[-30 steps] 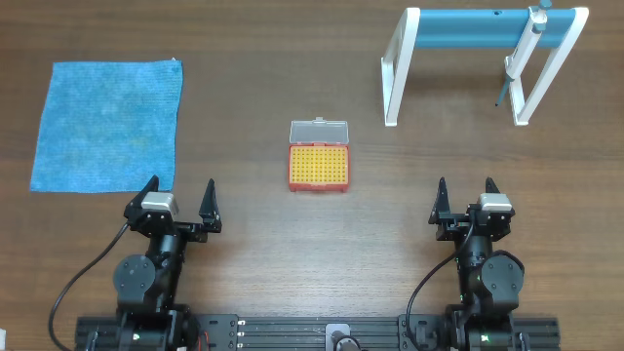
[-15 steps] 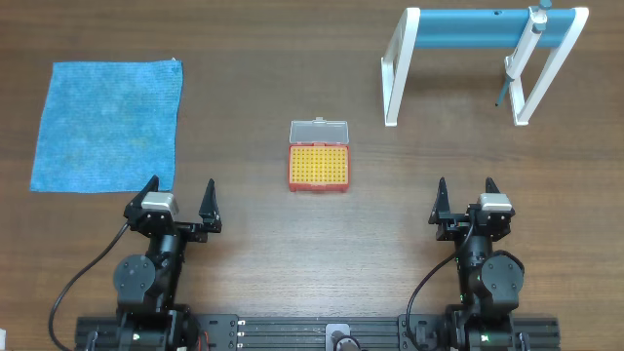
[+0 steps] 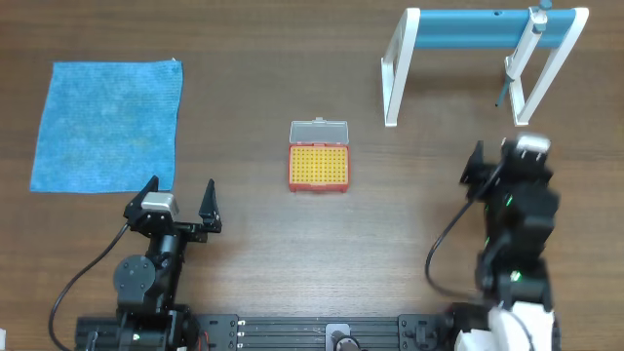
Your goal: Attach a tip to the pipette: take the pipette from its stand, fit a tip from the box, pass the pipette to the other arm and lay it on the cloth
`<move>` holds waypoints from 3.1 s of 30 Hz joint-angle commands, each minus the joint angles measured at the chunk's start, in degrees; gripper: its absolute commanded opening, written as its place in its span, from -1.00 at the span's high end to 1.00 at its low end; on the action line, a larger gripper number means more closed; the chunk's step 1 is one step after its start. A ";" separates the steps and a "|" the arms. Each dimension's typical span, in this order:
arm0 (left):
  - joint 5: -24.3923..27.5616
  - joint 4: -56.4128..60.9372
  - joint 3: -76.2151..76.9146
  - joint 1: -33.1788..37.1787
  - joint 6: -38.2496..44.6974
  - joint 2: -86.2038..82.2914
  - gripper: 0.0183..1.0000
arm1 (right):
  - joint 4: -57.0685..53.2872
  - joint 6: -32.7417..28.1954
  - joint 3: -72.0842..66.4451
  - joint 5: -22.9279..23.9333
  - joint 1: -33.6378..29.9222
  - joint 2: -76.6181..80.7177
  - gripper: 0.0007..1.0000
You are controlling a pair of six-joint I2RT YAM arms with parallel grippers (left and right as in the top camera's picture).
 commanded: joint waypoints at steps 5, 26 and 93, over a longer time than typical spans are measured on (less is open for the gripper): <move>-0.68 -0.46 -0.09 -0.17 0.55 -0.44 -1.00 | 0.00 -15.21 16.81 -21.84 -11.43 19.39 -0.61; -0.70 -0.46 -0.09 -0.17 0.55 -0.44 -1.00 | 23.54 -8.11 24.35 -42.07 -18.45 47.58 -0.59; -0.70 -0.46 -0.09 -0.17 0.55 -0.44 -1.00 | 54.16 8.22 9.88 -59.63 24.98 38.51 0.85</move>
